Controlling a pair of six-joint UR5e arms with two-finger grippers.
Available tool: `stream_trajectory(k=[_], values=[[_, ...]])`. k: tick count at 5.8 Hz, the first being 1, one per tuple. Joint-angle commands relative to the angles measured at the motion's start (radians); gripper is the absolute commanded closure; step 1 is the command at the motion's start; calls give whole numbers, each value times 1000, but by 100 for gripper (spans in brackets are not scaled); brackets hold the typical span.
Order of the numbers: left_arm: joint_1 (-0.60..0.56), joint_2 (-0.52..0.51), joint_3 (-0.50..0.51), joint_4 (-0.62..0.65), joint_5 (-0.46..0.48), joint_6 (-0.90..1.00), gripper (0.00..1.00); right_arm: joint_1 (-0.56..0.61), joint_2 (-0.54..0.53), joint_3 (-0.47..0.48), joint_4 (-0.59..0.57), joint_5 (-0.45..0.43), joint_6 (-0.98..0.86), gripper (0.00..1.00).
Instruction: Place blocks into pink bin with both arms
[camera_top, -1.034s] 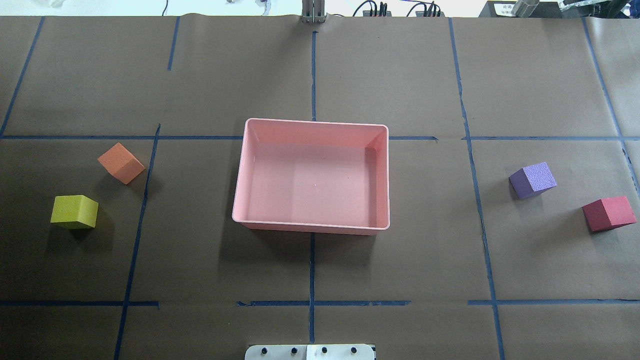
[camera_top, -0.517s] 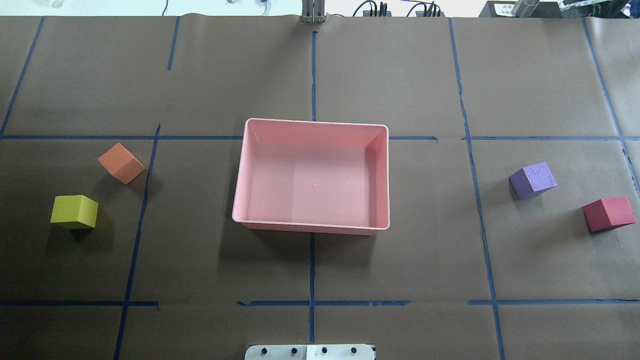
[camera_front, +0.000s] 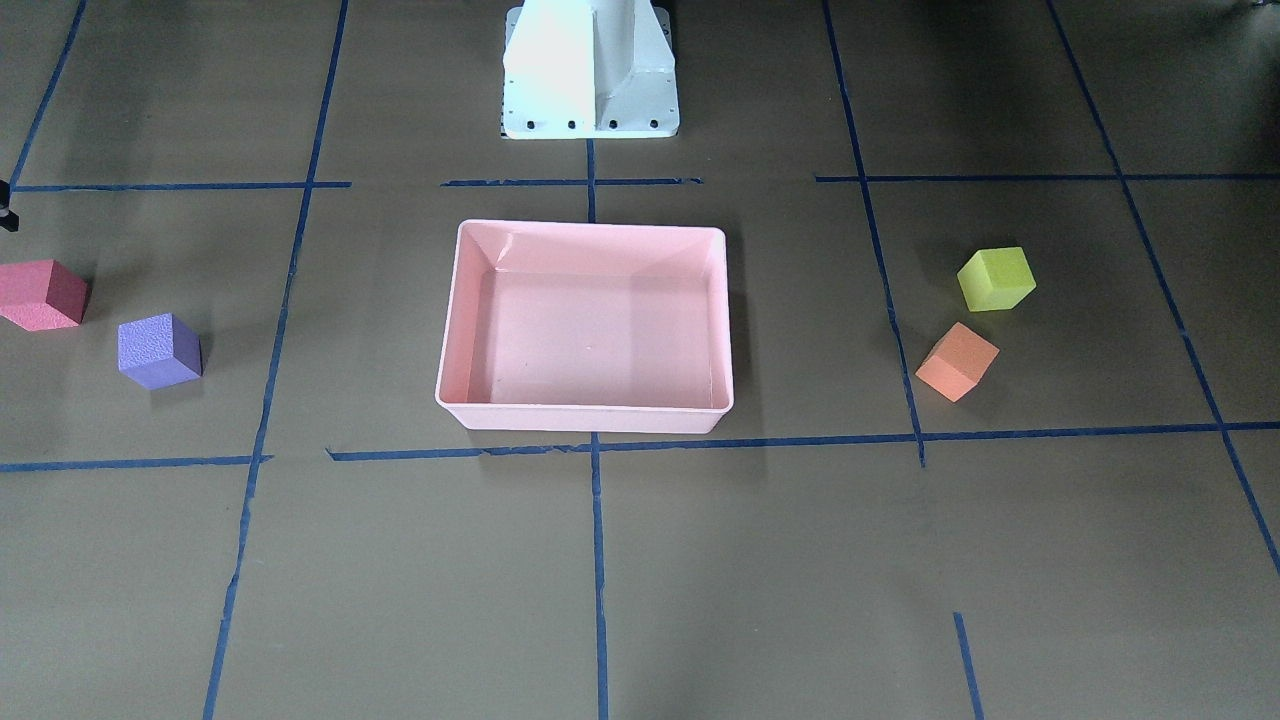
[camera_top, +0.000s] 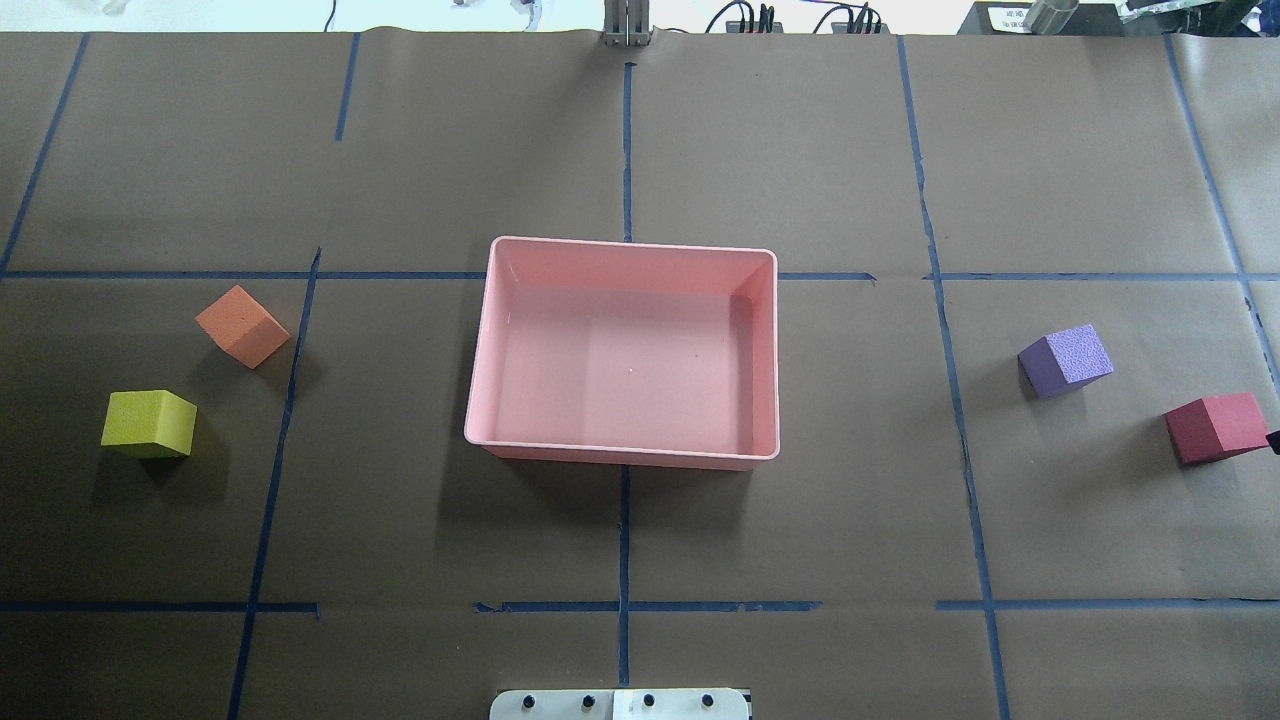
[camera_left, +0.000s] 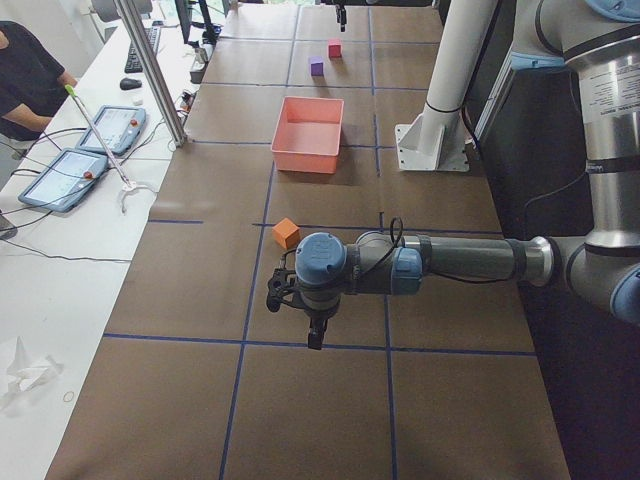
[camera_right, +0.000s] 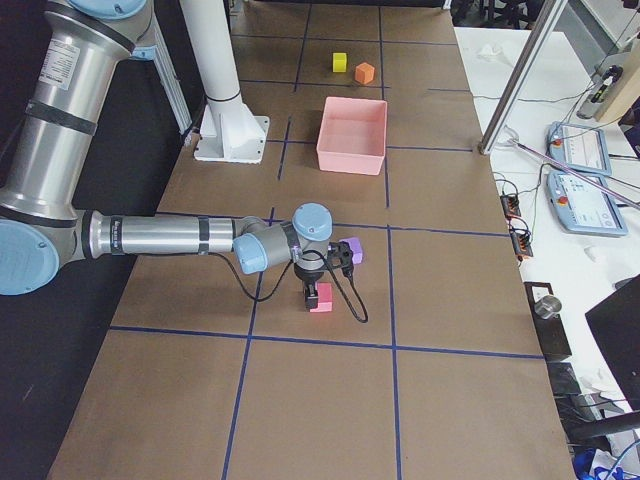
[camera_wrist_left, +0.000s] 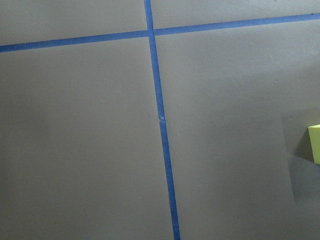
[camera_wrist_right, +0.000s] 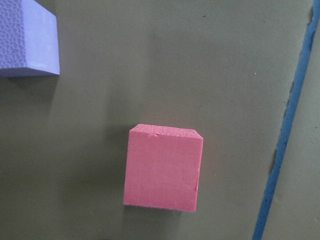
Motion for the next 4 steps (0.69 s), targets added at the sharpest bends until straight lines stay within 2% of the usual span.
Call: stream_trajectory(k=[1, 4], values=[[0, 0, -5, -2, 0, 0, 0, -38, 64, -119, 73, 1, 7, 2], [0, 0, -13, -2, 0, 0, 0, -43, 91, -121, 71, 11, 74, 2]])
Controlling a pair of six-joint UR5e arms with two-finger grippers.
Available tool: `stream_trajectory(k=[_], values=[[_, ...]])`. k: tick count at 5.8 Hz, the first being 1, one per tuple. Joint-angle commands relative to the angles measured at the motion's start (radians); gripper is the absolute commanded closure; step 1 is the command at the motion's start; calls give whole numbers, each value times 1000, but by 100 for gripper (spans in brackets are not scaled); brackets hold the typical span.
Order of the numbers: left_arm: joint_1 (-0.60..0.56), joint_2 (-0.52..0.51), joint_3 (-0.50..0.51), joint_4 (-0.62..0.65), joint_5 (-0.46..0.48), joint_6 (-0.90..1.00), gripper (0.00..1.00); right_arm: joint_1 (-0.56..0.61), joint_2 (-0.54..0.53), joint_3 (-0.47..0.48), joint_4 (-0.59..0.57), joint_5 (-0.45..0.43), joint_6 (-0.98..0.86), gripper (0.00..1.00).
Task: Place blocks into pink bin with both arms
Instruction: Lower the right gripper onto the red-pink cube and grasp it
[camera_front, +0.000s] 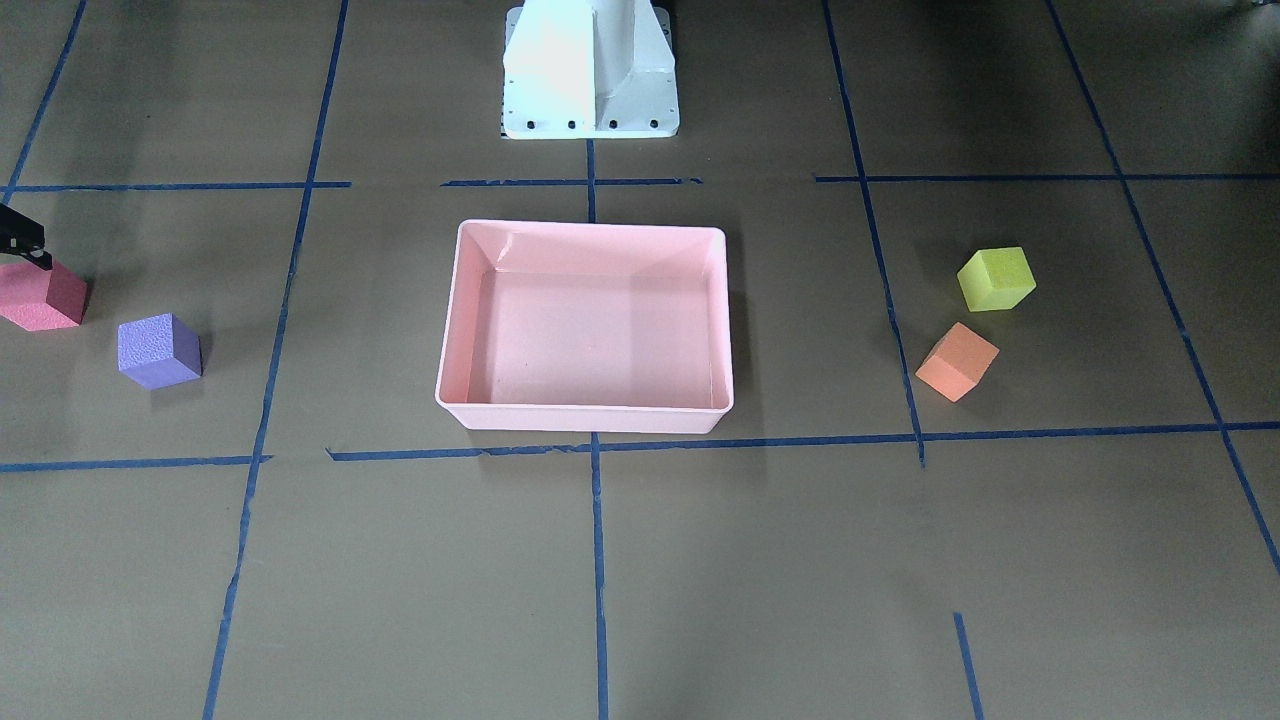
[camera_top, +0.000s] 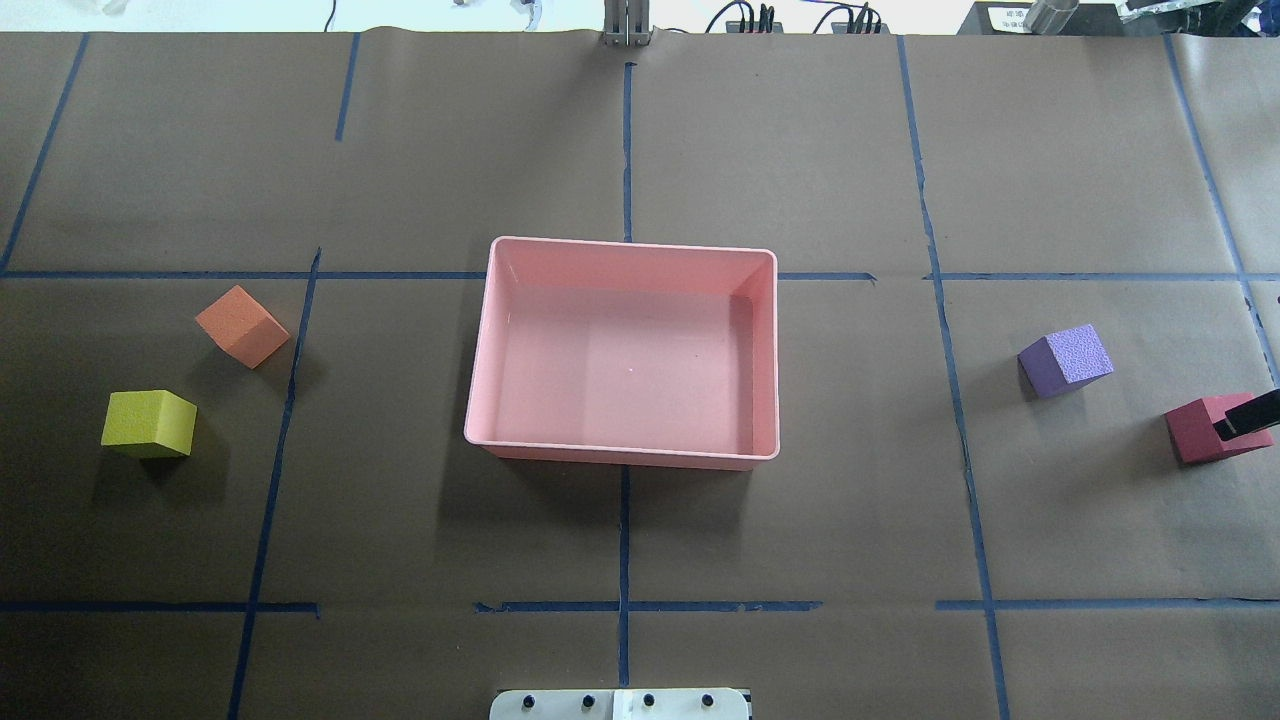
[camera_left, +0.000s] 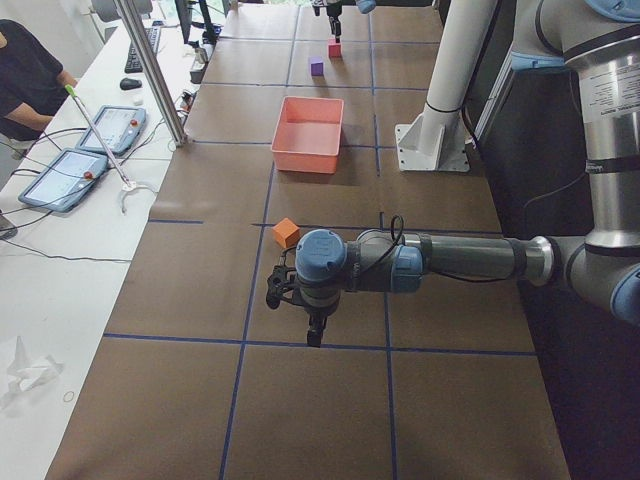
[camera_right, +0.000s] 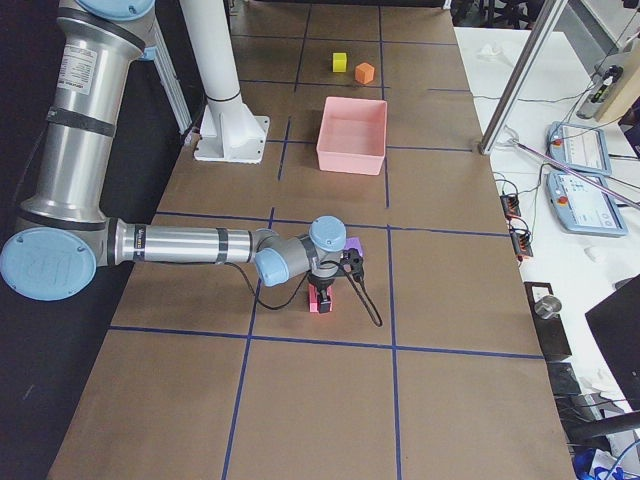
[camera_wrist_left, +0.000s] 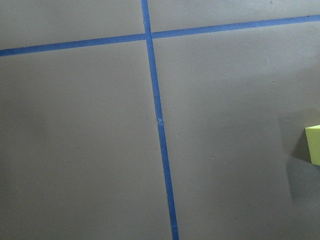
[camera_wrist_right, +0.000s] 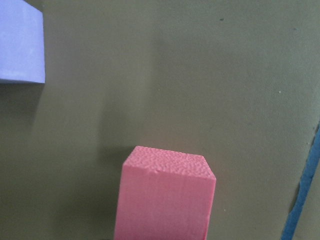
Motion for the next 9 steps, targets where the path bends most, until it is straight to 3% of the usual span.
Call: stream_trajectory(k=[1, 4, 5, 6, 7, 9], values=[[0, 0, -1, 0, -2, 0, 0, -12, 6, -23, 0, -2, 38, 2], [0, 0, -1, 0, -2, 0, 0, -67, 52, -75, 3, -5, 99, 2], [0, -2, 0, 0, 0, 2, 0, -70, 52, -77, 4, -8, 104, 32], [23, -6, 2, -5, -3, 3, 0, -69, 50, -65, 4, -7, 107, 94], [72, -11, 3, -41, -50, -9, 0, -61, 32, 61, -11, 1, 121, 100], [228, -67, 14, -170, -60, -337, 0, -69, 41, 380, -133, 28, 345, 100]])
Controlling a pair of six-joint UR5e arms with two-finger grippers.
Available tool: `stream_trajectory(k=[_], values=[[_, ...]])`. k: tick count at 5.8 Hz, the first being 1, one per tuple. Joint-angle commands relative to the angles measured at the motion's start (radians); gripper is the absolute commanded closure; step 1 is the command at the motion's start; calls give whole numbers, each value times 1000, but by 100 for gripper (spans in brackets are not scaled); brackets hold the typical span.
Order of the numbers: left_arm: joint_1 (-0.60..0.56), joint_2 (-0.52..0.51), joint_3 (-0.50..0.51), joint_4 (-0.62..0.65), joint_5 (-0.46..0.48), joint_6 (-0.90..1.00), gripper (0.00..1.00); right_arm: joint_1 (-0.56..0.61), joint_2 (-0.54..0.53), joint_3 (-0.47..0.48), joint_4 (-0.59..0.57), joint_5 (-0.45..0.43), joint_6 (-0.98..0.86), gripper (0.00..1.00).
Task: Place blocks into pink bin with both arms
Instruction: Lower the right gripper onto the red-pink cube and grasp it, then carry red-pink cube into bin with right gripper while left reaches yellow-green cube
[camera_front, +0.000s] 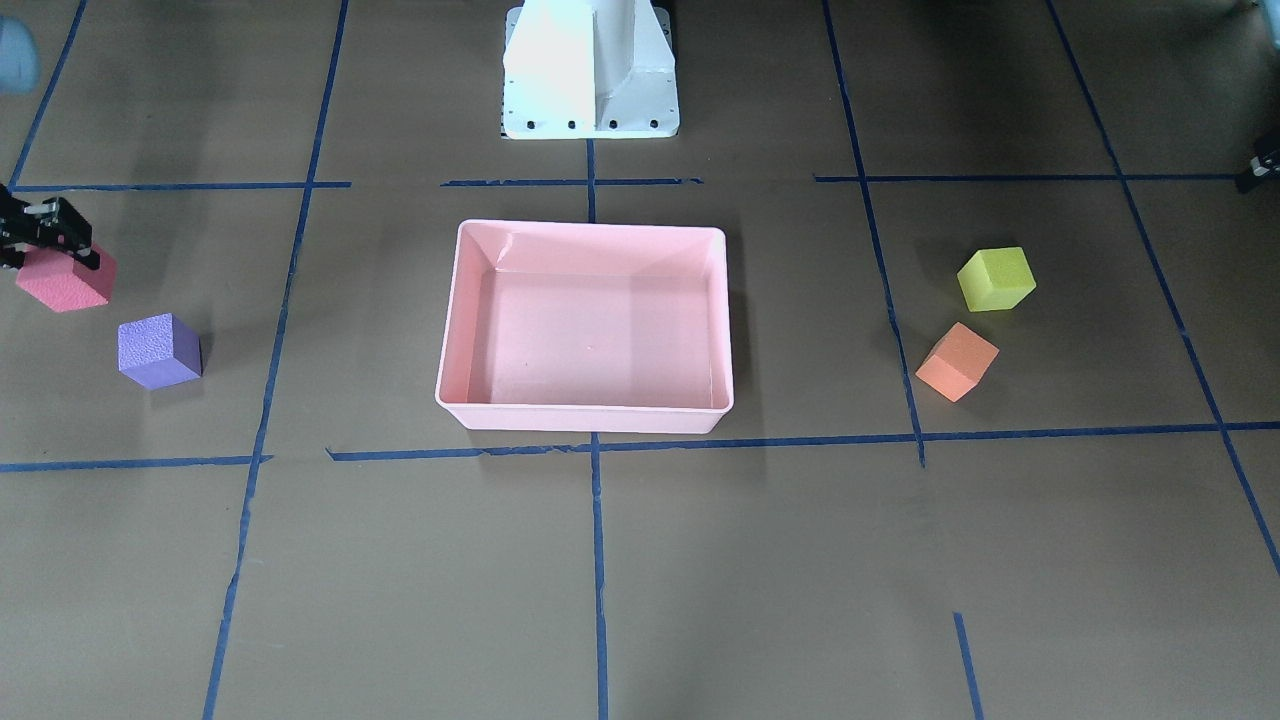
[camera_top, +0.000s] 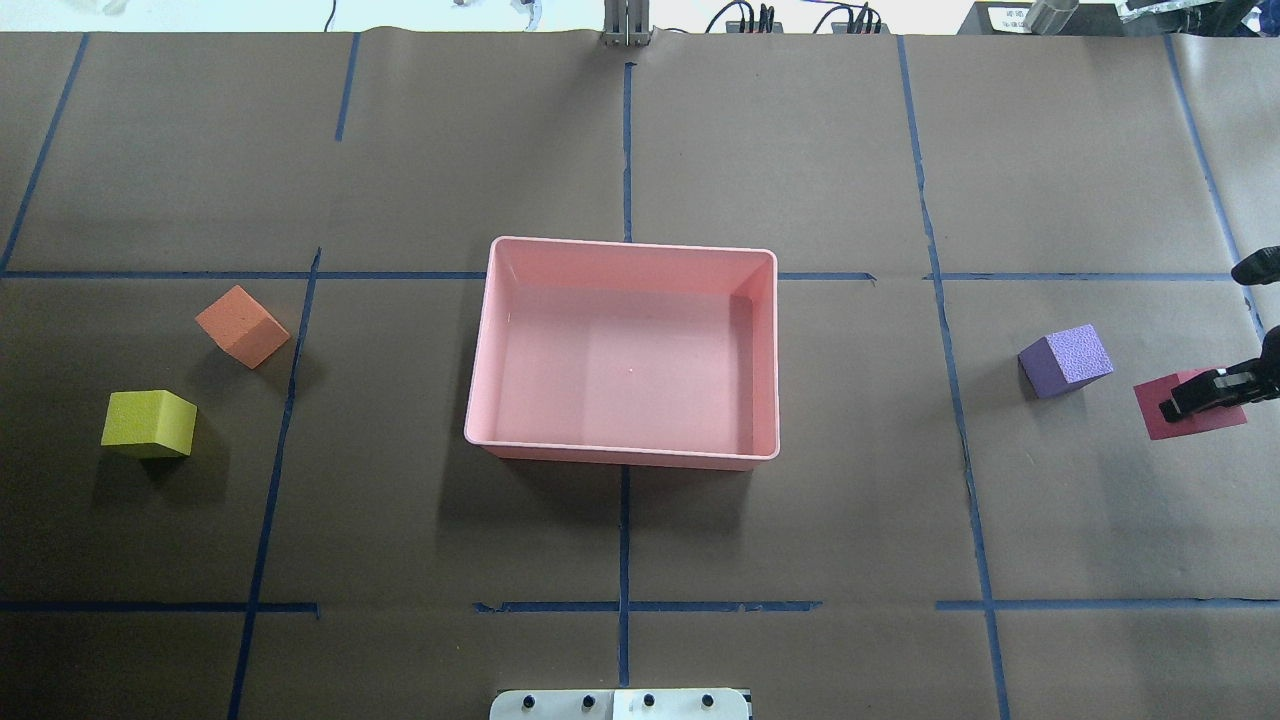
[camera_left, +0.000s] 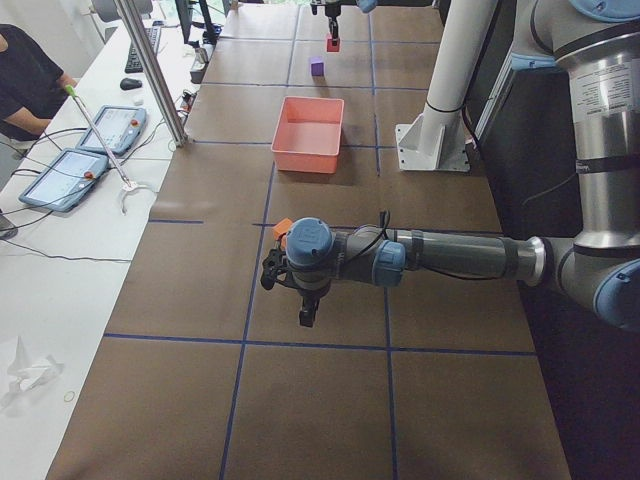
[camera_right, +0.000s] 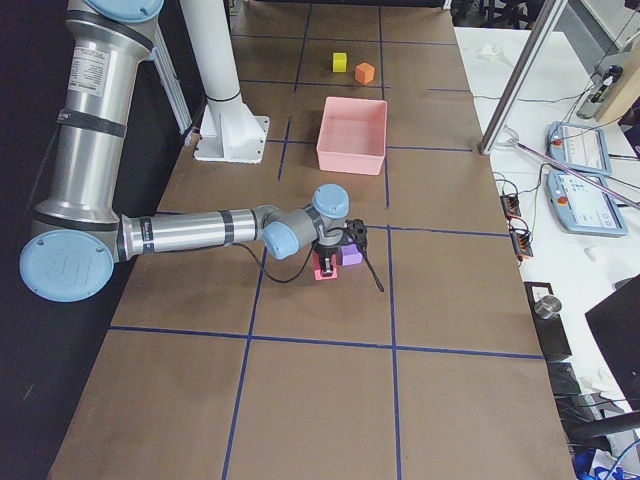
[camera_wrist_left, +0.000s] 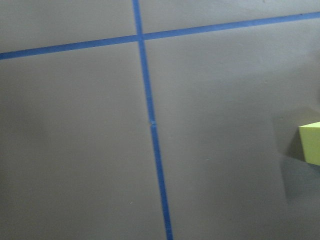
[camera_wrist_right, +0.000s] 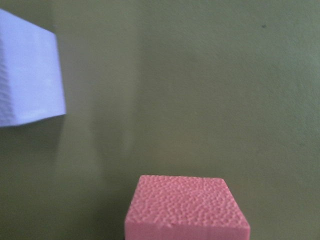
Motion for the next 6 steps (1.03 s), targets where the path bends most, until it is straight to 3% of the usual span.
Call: stream_trajectory(k=[1, 2, 3, 5, 6], values=[[187, -54, 10, -129, 5, -341, 0, -19, 138, 162, -85, 72, 301, 100], [289, -90, 10, -198, 11, -579, 0, -107, 290, 153, -86, 55, 534, 99], [365, -93, 13, -269, 90, -753, 0, -210, 394, 141, -89, -24, 696, 99], [573, -142, 31, -332, 270, -999, 0, -355, 626, 40, -184, -217, 853, 98], [577, -153, 47, -332, 272, -1006, 0, -410, 720, -33, -203, -303, 918, 98]])
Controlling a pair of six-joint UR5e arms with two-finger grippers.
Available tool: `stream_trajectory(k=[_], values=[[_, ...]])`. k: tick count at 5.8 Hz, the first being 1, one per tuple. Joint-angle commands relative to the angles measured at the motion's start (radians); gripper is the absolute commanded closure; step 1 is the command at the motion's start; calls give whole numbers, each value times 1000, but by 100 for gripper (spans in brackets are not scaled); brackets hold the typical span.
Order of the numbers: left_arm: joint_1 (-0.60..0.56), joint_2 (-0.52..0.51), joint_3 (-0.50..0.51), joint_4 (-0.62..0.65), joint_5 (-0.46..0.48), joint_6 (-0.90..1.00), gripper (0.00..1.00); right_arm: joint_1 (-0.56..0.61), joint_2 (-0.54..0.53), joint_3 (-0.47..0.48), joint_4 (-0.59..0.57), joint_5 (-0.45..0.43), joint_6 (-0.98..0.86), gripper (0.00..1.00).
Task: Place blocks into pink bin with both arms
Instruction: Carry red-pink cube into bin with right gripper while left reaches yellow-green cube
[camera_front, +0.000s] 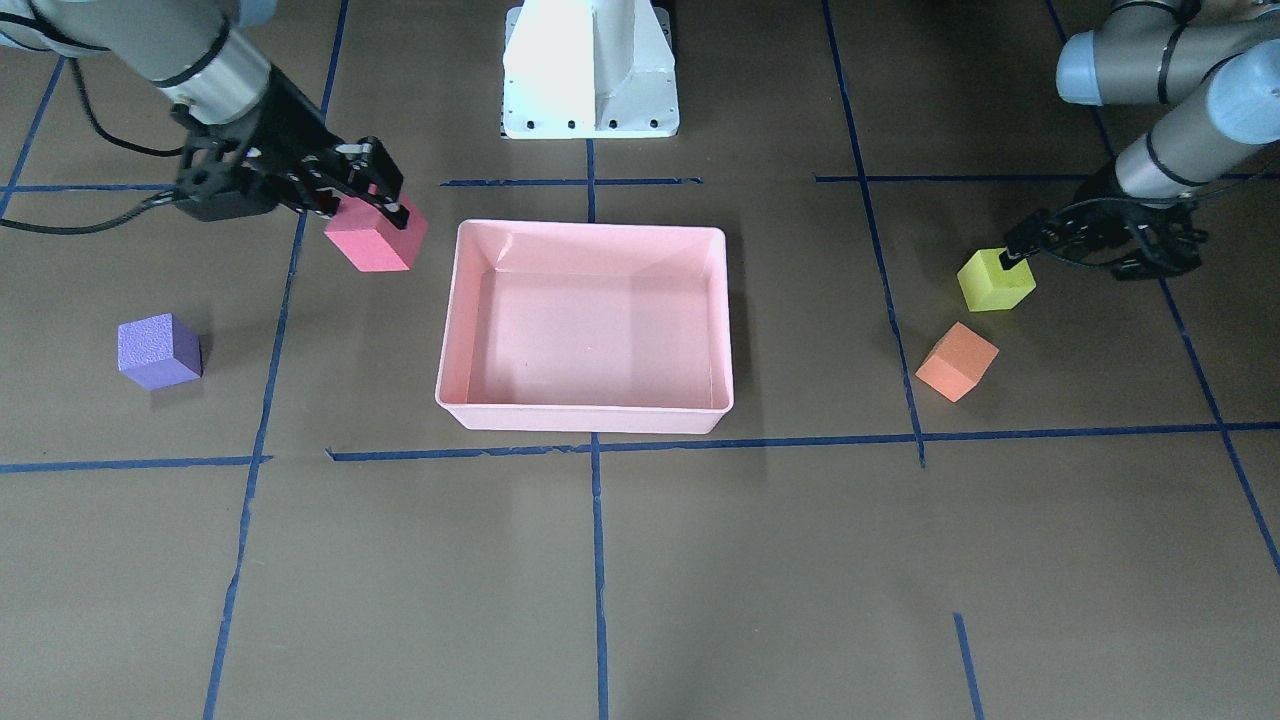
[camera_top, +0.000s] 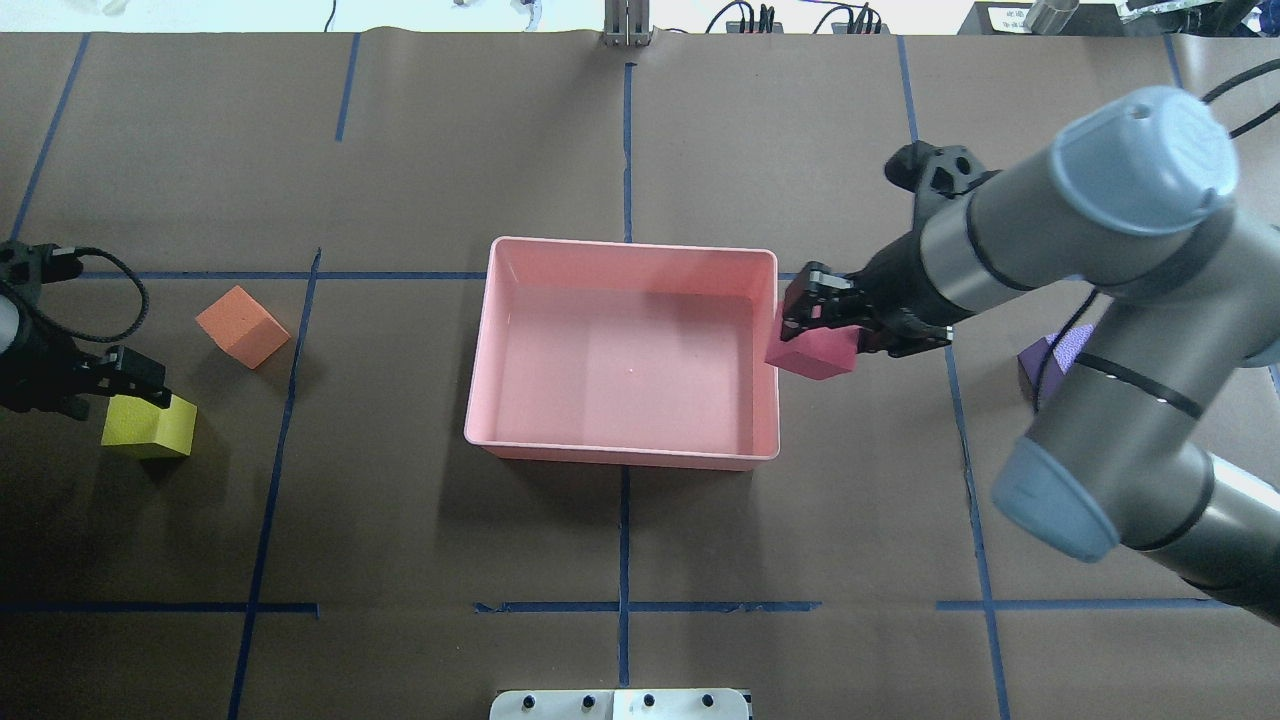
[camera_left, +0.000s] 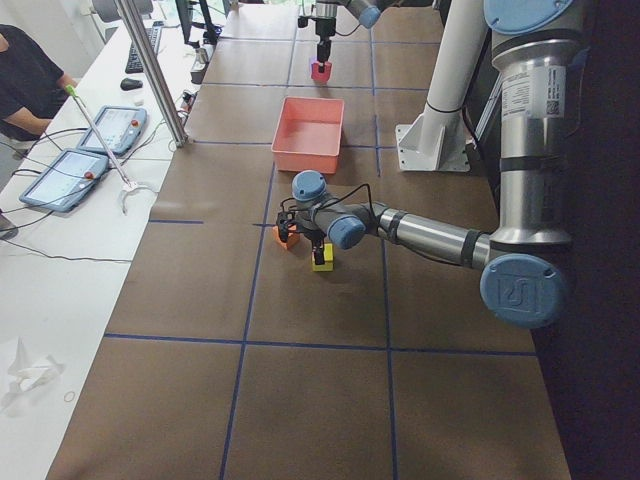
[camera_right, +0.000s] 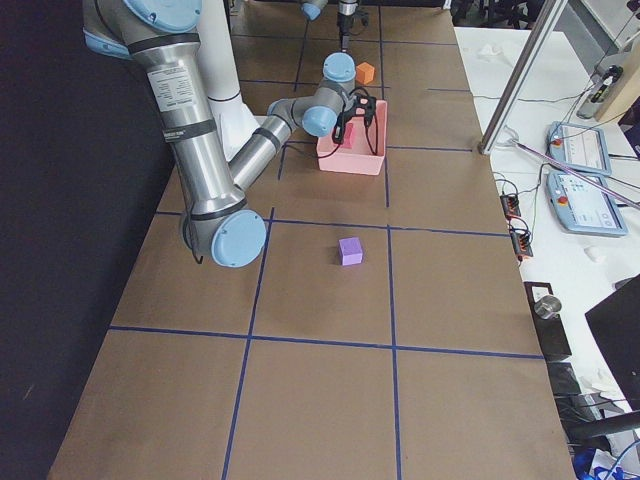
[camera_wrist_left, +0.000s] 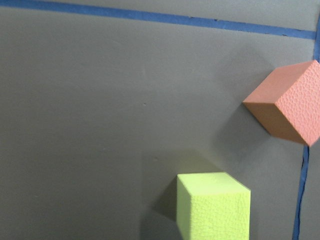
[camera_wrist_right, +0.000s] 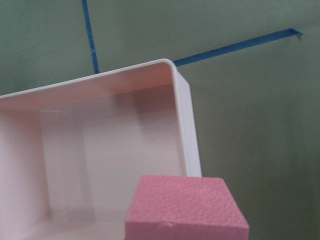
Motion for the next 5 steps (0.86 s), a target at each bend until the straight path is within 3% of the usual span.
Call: stream_trajectory(k=[1, 4, 5], values=[[31, -16, 28, -6, 27, -39, 0, -87, 153, -126, -29, -137, 95, 99], [37, -17, 34, -4, 27, -38, 0, -162, 209, -240, -18, -228, 99, 97], [37, -27, 34, -4, 27, -44, 29, -191, 206, -270, -18, -251, 92, 12]])
